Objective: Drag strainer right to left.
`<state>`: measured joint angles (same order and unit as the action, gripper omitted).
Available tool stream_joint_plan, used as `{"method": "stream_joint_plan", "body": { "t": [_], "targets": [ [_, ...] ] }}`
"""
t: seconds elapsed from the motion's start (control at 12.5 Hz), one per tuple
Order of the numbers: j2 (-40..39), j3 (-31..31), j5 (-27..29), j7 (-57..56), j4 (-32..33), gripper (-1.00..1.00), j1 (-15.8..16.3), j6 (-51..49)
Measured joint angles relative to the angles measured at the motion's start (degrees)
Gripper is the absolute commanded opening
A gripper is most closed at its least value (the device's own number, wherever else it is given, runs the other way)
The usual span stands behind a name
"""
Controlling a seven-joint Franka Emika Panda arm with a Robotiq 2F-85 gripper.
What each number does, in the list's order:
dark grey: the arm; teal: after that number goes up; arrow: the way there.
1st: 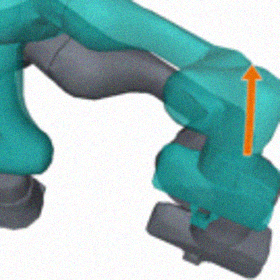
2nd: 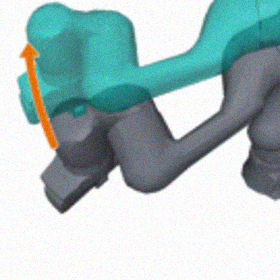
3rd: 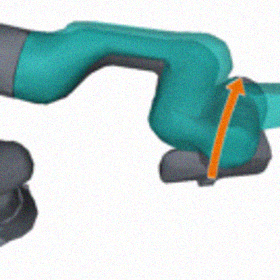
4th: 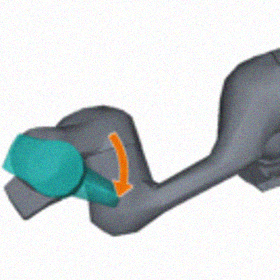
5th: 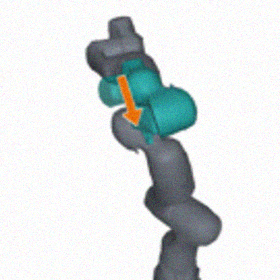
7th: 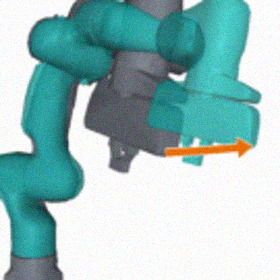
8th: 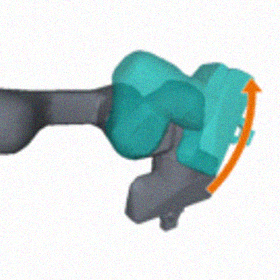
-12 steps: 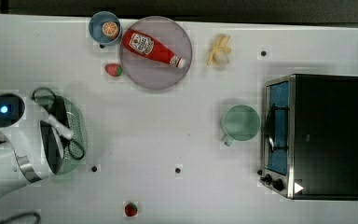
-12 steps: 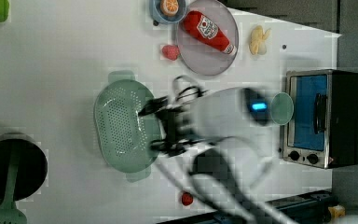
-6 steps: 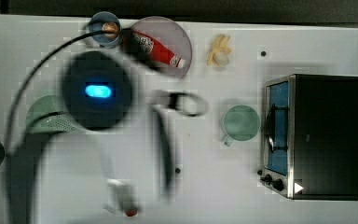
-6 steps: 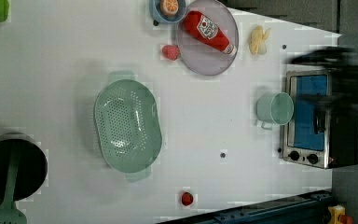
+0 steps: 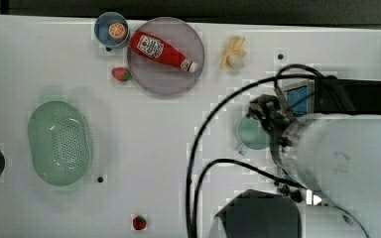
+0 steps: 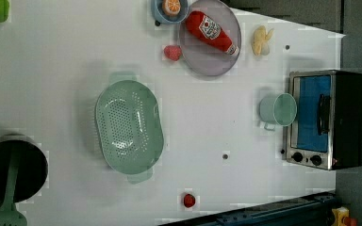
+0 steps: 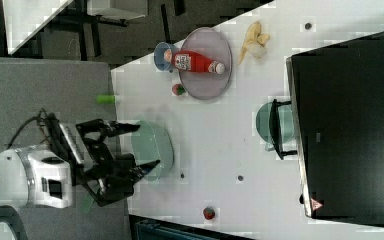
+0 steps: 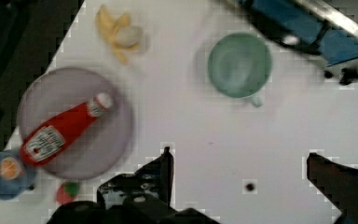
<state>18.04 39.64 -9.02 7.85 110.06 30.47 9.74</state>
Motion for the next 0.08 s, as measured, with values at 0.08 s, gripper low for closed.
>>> {"method": "stream_joint_plan", "body": {
  "t": [0.08],
  "targets": [
    [-0.11, -0.17, -1.2, -0.88, 0.28, 1.0, -0.62, -1.22]
  ]
}}
